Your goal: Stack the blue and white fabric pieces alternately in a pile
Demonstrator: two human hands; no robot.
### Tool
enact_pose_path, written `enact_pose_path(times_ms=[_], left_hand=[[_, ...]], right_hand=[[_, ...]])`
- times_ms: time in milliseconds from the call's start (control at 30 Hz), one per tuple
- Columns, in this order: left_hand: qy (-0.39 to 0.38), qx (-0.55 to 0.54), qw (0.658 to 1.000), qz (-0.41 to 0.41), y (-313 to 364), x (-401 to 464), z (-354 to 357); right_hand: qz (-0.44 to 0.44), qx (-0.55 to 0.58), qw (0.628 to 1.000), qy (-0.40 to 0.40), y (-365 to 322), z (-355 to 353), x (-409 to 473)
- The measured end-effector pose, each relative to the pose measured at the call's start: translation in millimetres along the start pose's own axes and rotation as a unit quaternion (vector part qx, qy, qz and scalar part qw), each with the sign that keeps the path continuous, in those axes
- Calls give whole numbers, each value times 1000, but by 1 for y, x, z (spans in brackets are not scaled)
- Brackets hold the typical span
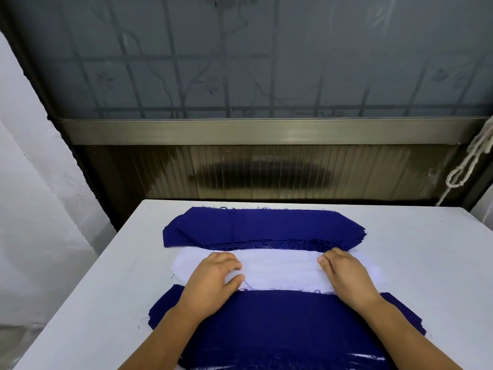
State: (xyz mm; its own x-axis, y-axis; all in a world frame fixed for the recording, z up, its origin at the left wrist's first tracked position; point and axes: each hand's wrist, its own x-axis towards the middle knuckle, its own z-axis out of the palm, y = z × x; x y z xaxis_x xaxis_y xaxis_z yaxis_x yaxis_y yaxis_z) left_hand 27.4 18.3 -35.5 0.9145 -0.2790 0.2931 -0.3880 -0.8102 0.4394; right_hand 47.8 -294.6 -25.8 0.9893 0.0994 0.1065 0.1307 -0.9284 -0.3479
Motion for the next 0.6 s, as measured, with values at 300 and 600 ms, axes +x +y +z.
enact_pose_path(times_ms=[300, 600], left_hand=[[74, 89, 992, -57, 7, -1, 1], [30, 75, 993, -88, 5, -2, 2]], right_hand=[[-28, -19, 998, 51, -5, 1, -5], [-42, 9, 999, -11, -7, -5, -16]])
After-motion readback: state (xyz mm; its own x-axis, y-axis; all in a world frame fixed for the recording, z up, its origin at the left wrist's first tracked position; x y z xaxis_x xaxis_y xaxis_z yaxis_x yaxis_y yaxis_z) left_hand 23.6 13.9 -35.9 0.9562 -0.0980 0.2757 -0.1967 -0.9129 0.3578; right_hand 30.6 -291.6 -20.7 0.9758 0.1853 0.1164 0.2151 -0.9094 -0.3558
